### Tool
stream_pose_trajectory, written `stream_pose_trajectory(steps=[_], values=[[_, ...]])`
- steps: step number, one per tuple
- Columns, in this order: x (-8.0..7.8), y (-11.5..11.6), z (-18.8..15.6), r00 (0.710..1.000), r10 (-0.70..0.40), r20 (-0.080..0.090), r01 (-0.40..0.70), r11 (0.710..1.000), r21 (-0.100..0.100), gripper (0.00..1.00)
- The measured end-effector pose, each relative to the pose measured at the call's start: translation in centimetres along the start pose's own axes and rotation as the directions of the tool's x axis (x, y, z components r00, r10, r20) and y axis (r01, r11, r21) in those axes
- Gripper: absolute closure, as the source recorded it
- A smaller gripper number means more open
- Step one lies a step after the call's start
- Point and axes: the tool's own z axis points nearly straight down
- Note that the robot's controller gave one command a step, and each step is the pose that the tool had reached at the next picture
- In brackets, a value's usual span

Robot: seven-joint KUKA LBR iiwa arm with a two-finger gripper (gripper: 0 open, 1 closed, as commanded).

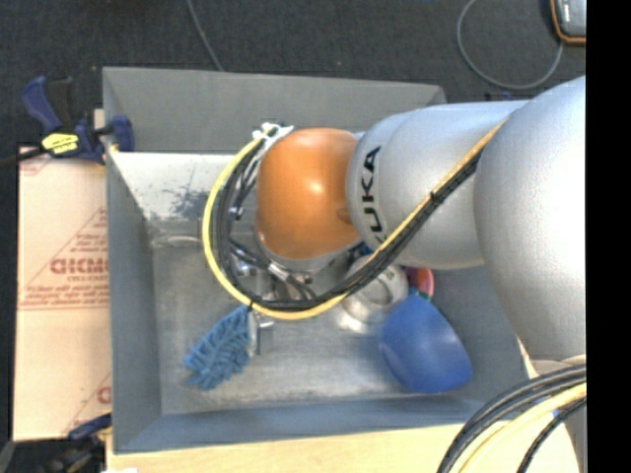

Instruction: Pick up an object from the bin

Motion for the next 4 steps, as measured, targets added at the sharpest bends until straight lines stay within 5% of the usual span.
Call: stream_pose_trajectory(steps=[1, 2, 3, 4], values=[[1.3, 1.1, -0.9, 0.983, -0.186, 0.001, 0.186, 0.983, -0.001, 0.00], [1.3, 1.1, 2.6, 0.923, -0.384, -0.004, 0.384, 0.923, -0.003, 0.00], [1.0, 0.4, 7.1, 0.792, -0.611, 0.003, 0.611, 0.792, 0.001, 0.00], [1.0, 0.1, 7.0, 0.771, -0.637, 0.003, 0.637, 0.771, -0.002, 1.00]])
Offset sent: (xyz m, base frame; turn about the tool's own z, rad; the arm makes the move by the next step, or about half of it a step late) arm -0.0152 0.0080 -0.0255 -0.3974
